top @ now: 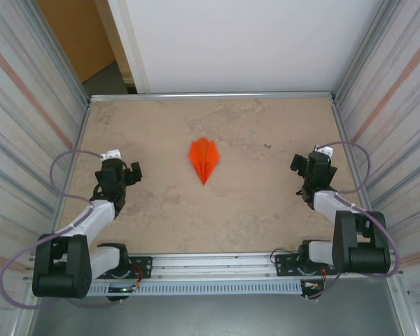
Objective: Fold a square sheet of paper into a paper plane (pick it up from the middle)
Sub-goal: Reset both arms
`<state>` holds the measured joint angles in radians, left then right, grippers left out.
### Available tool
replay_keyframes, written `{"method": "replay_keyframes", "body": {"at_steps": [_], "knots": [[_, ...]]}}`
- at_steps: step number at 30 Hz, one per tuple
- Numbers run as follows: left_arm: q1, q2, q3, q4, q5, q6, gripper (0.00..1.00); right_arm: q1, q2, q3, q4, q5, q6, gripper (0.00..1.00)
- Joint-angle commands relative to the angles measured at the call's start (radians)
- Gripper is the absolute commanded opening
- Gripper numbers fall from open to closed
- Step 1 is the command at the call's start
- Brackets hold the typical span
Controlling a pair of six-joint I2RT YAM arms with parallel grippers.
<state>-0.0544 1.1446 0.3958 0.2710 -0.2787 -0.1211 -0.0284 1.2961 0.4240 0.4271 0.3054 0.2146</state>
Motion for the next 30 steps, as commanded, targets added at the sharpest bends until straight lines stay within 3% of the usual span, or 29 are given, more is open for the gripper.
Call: {"method": "replay_keyframes", "body": {"at_steps": [1,5,14,21,22,30], "knots": [[0.005,0.037,-0.048,0.282,0.066,0.128,0.99,-0.008,0.066,0.005,0.173,-0.104,-0.06,0.99],[0.013,0.112,-0.076,0.424,0.154,0.137,0.99,-0.009,0.153,0.006,0.254,-0.187,-0.085,0.99],[0.027,0.305,-0.027,0.548,0.308,0.201,0.99,-0.008,0.24,-0.022,0.378,-0.28,-0.127,0.99],[0.024,0.379,0.0,0.573,0.271,0.194,0.99,-0.009,0.247,-0.015,0.372,-0.285,-0.127,0.99],[0.026,0.368,0.017,0.515,0.275,0.188,0.99,-0.008,0.246,-0.016,0.371,-0.285,-0.126,0.99],[0.026,0.369,0.013,0.528,0.272,0.188,0.99,-0.009,0.246,-0.016,0.371,-0.285,-0.127,0.99]]}}
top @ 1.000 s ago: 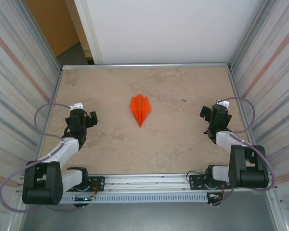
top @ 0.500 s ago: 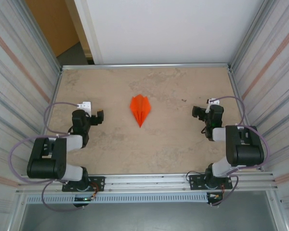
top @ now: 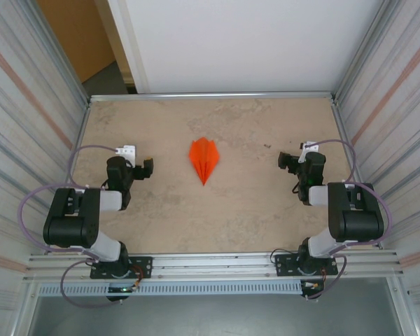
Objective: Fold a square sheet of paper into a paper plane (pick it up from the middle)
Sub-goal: Reset both arms
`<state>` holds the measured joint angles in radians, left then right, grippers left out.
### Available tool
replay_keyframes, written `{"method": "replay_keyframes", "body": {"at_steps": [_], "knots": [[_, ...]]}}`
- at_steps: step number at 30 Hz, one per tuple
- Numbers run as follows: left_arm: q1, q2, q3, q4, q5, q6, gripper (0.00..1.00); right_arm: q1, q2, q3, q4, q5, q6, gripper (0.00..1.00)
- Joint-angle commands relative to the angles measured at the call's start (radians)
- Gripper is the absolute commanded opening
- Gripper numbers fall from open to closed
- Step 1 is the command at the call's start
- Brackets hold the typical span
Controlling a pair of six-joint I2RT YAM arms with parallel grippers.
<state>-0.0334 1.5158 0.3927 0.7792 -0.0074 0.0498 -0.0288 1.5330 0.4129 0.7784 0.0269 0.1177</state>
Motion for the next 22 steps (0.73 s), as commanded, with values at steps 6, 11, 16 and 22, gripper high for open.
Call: {"method": "replay_keyframes", "body": {"at_steps": [6,11,16,22], "knots": [[0.005,-0.003,0.018,0.012,0.005,0.019,0.99,-0.009,0.008,-0.005,0.02,-0.007,-0.03,0.99],[0.004,0.0,0.023,0.007,0.006,0.017,0.99,-0.009,0.01,-0.005,0.021,-0.006,-0.03,0.99],[0.009,0.004,0.029,-0.001,0.014,0.018,0.99,-0.01,0.01,-0.003,0.019,-0.007,-0.027,0.99],[0.017,0.0,0.025,0.004,0.03,0.013,0.99,-0.01,0.003,-0.016,0.033,-0.022,-0.035,0.99]]}}
